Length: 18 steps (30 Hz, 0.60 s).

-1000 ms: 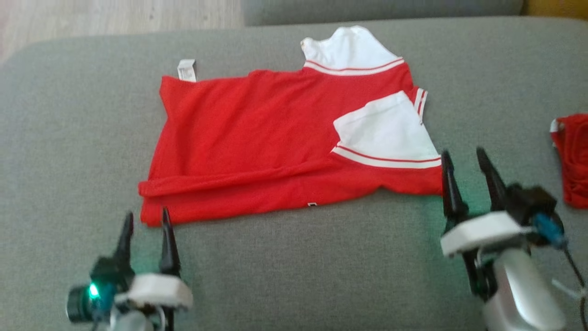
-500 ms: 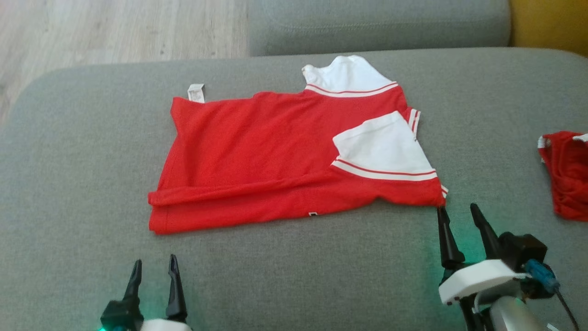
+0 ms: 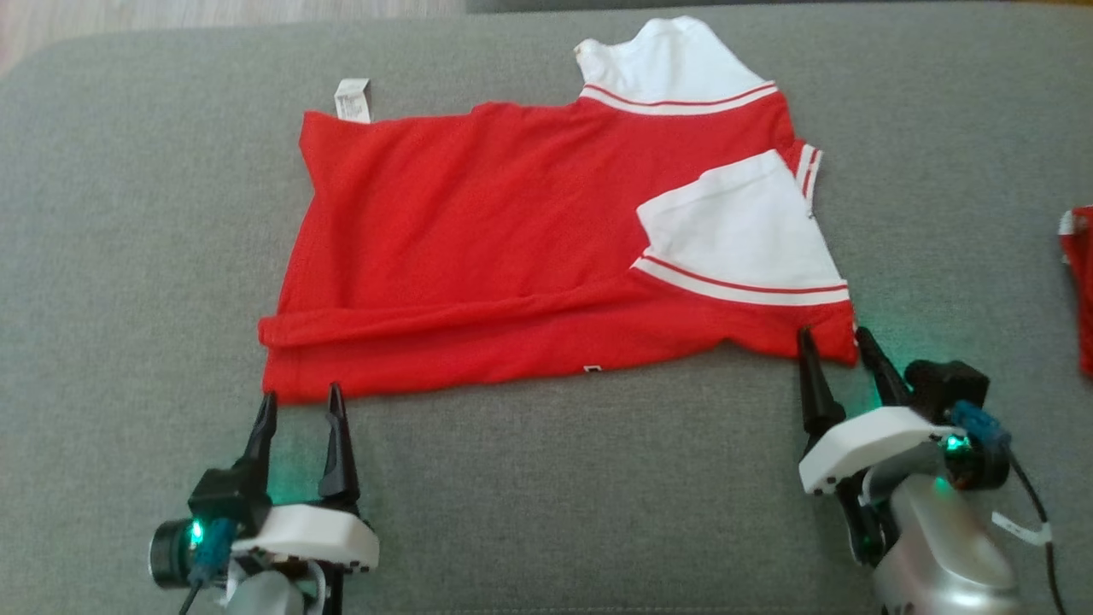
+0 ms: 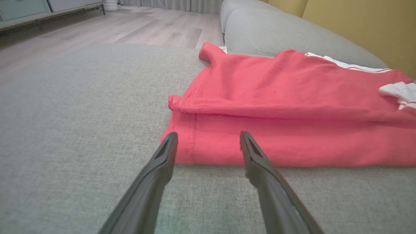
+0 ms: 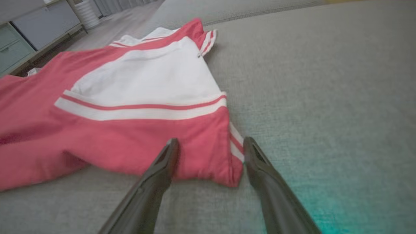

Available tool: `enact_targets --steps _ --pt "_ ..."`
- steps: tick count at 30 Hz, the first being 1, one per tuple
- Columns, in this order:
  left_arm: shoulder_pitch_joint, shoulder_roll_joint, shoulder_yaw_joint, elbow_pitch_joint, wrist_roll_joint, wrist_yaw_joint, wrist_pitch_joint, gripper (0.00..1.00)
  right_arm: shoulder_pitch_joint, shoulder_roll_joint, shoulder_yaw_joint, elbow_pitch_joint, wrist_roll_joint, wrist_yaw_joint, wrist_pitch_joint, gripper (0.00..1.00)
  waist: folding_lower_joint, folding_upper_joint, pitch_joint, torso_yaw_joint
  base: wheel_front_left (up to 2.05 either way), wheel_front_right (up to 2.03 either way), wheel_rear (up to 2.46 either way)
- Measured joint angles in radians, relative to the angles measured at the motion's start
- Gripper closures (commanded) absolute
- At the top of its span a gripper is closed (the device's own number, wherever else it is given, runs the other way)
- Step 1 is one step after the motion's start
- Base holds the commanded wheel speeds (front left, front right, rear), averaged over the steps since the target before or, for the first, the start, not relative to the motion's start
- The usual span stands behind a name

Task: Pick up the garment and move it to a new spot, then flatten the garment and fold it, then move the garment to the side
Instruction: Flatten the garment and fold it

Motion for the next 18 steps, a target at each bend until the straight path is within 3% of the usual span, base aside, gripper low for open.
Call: enact_targets --steps 3,4,5,6,7,9,10,11,18 --pt "-0.007 0.000 -0.006 0.007 -0.021 0.000 0.000 0.00 -0.025 -0.002 -0.006 0.046 -0.010 0.000 -0.016 0.00 -0.0002 0.0000 0.016 0.010 0.00 0.00 0.00" --pt "-0.009 -0.001 -0.007 0.013 -0.024 0.000 0.000 0.00 -0.039 -0.003 -0.007 0.060 -0.015 0.000 -0.019 0.05 -0.0002 0.0000 0.020 0.012 0.00 0.00 0.00" --pt "-0.010 0.000 -0.006 0.020 -0.024 0.000 0.000 0.00 -0.051 -0.004 -0.008 0.069 -0.015 0.000 -0.021 0.24 -0.0001 0.0000 0.024 0.013 0.00 0.00 0.00" --pt "-0.013 0.000 -0.006 0.025 -0.024 0.001 0.000 0.00 -0.059 -0.005 -0.009 0.075 -0.015 0.000 -0.021 0.24 -0.0001 0.0000 0.027 0.014 0.00 0.00 0.00" --pt "-0.018 -0.001 -0.005 0.031 -0.026 0.002 0.000 0.00 -0.061 -0.006 -0.009 0.077 -0.015 0.000 -0.022 0.53 -0.0001 0.0000 0.029 0.013 0.00 0.00 0.00" --pt "-0.030 -0.001 0.002 0.036 -0.034 0.011 0.000 0.00 -0.061 -0.008 -0.011 0.081 -0.017 0.000 -0.022 0.62 -0.0002 0.0000 0.031 0.011 0.00 0.00 0.00" --pt "-0.035 -0.001 0.007 0.039 -0.035 0.011 0.000 0.00 -0.061 -0.008 -0.010 0.082 -0.020 0.000 -0.022 0.74 -0.0002 0.0000 0.032 0.008 0.00 0.00 0.00" --pt "-0.040 -0.001 0.013 0.045 -0.037 0.011 0.000 0.00 -0.062 -0.008 -0.009 0.083 -0.026 0.000 -0.022 1.00 -0.0002 0.0000 0.033 0.006 0.00 0.00 0.00" --pt "-0.050 -0.002 0.039 0.105 -0.046 -0.001 0.000 0.00 -0.071 -0.004 0.004 0.079 -0.026 0.000 -0.023 1.00 -0.0002 0.0000 0.043 -0.011 0.00 0.00 0.00"
